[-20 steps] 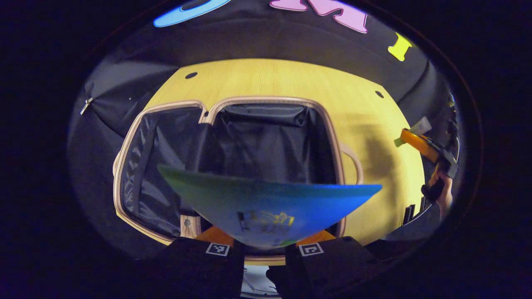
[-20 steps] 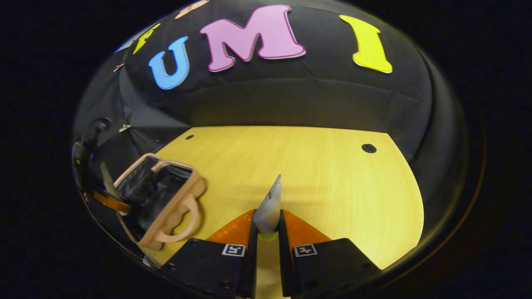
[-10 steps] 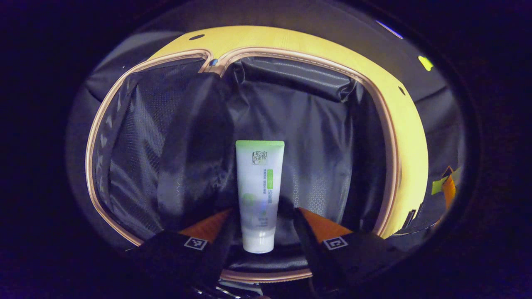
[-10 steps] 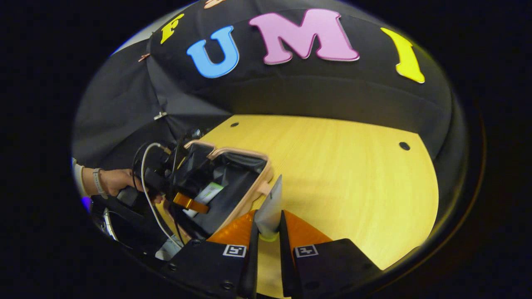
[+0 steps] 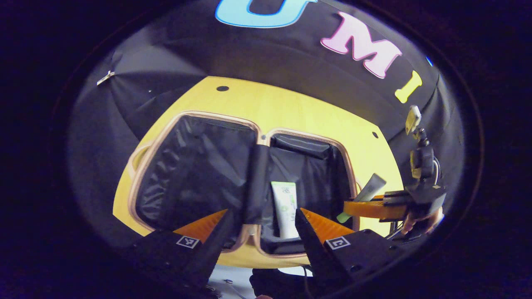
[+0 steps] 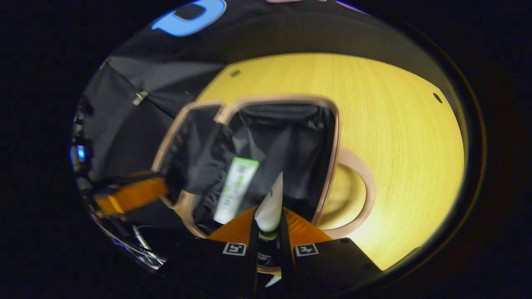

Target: First open the suitcase, pack the skin care products into it, and then close the suitcase.

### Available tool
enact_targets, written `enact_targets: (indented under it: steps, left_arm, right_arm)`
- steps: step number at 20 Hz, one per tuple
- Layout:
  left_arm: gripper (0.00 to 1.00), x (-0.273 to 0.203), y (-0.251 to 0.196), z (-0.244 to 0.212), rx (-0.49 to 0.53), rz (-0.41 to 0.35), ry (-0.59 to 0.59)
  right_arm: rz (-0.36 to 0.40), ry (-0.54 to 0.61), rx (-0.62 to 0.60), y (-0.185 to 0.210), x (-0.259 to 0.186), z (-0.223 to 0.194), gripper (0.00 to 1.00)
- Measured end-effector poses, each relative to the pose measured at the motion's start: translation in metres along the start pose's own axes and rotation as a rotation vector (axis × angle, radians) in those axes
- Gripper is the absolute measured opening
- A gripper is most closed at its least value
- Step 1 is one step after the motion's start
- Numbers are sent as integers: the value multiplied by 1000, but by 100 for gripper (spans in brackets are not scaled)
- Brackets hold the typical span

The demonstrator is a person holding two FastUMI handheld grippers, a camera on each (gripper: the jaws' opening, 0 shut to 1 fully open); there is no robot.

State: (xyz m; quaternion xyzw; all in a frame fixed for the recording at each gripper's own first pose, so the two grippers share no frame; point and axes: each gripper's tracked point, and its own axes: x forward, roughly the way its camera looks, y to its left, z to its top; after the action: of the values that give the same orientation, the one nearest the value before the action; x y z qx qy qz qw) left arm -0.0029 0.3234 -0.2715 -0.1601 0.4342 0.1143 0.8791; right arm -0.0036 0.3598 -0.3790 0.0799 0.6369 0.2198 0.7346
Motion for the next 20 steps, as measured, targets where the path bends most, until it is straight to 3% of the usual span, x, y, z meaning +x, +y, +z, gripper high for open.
enact_targets:
  steps: [3,4,6,7,8,9,10,13,15,20]
  left_arm:
    - [95,-18,91,9,-70,126,-50]
    - [95,-26,115,10,-106,157,-57]
    - [95,-36,162,16,-179,210,-71]
    - [95,-36,184,21,-209,247,-89]
    - [95,-32,203,25,-239,275,-102]
    - [95,-28,219,32,-278,285,-112]
    - [95,-24,234,43,-335,290,-129]
    - [95,-14,272,70,-495,246,-133]
    - [95,0,294,71,-498,268,-96]
    - [95,60,302,69,-531,270,30]
  right_arm:
    - [-80,64,11,1,39,-9,28]
    - [-103,82,25,2,43,-12,22]
    - [-95,49,36,11,36,-5,39]
    - [-90,18,22,14,30,2,24]
    - [-94,-24,-4,15,20,8,48]
    - [-81,-74,-34,21,5,14,55]
    - [-67,-132,-65,25,-11,20,81]
    - [-26,-289,-96,36,-67,28,83]
    - [-40,-361,-56,24,-94,30,83]
    - [-124,-446,101,-35,-133,24,82]
